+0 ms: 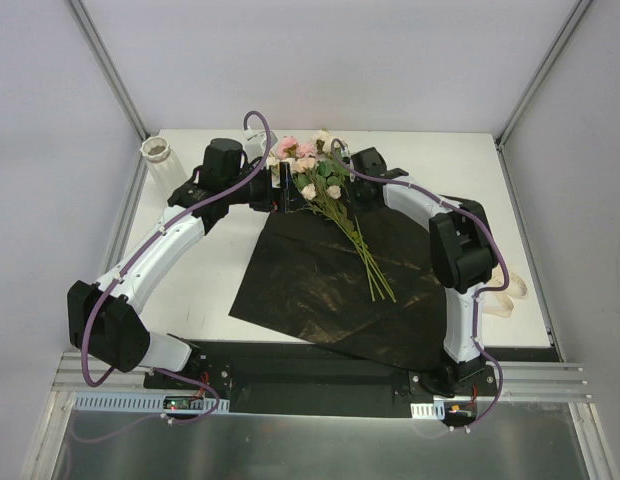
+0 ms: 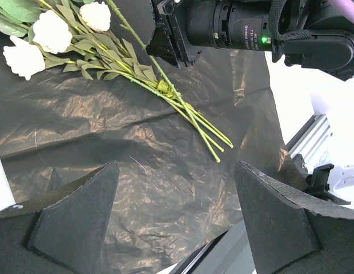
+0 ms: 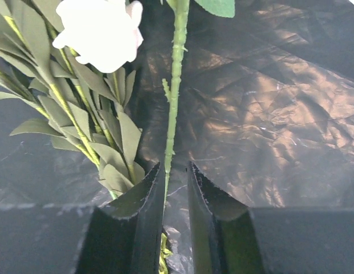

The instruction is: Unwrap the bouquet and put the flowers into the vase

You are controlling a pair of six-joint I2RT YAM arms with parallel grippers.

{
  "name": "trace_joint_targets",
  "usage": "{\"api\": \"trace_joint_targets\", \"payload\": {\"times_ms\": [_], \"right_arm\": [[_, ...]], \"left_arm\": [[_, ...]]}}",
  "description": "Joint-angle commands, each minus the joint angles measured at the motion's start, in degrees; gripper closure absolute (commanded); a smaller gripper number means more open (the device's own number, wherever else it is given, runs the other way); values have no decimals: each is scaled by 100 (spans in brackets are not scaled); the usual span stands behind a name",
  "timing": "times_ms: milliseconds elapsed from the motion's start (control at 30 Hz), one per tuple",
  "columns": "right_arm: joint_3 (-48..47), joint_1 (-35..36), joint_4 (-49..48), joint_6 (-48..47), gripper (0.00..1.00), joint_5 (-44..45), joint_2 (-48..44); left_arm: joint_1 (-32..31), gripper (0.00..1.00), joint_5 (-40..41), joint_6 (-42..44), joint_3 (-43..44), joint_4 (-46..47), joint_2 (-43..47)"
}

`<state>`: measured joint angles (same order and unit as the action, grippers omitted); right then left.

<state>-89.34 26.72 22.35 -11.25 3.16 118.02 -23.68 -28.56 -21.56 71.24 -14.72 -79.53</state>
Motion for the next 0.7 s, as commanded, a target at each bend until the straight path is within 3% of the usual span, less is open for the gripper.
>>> {"api": "trace_joint_targets", "payload": {"times_ms": [0,667], "right_arm": [[-180,-9,-82,140,75,-263,-69],[-760,-18,261,-9,76,-140,556]], "left_arm": [[-31,19,-177,-41,223,13,-19],[-31,19,-256,-85,232,13,-89]]}}
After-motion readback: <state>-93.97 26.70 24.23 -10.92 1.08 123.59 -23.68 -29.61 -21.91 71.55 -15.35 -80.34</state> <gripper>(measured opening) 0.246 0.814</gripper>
